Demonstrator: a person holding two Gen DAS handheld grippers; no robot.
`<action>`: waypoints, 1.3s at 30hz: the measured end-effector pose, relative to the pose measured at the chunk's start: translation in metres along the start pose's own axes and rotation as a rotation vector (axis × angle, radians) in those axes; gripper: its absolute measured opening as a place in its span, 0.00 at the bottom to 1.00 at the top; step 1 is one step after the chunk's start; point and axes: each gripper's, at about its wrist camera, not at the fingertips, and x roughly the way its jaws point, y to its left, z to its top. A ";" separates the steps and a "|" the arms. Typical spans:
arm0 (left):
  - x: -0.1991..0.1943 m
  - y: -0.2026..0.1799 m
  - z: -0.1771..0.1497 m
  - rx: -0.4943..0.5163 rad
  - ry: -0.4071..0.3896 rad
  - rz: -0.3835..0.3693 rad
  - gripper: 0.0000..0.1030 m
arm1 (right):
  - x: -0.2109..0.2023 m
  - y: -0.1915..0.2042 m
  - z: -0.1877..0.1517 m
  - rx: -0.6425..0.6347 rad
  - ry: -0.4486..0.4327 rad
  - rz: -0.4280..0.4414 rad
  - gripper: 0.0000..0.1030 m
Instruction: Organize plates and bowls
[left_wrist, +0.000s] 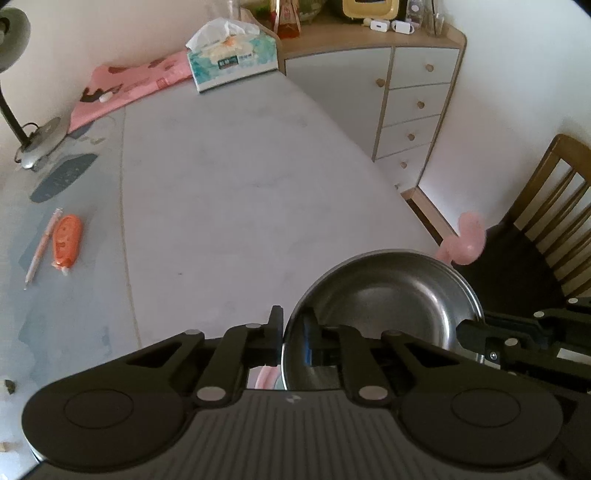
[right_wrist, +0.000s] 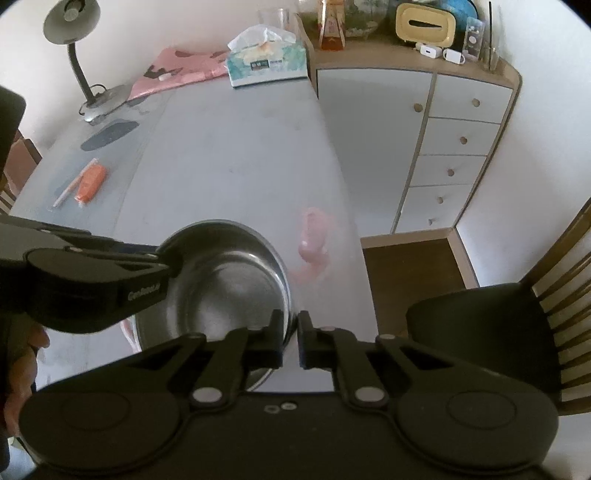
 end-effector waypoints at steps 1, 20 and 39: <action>-0.004 0.001 -0.001 -0.001 -0.005 0.000 0.09 | -0.003 0.001 0.000 0.001 -0.003 0.002 0.07; -0.106 0.023 -0.026 -0.020 -0.092 0.049 0.08 | -0.081 0.032 -0.012 -0.012 -0.076 0.075 0.06; -0.217 0.023 -0.152 0.023 -0.073 0.042 0.08 | -0.181 0.083 -0.121 0.013 -0.050 0.104 0.06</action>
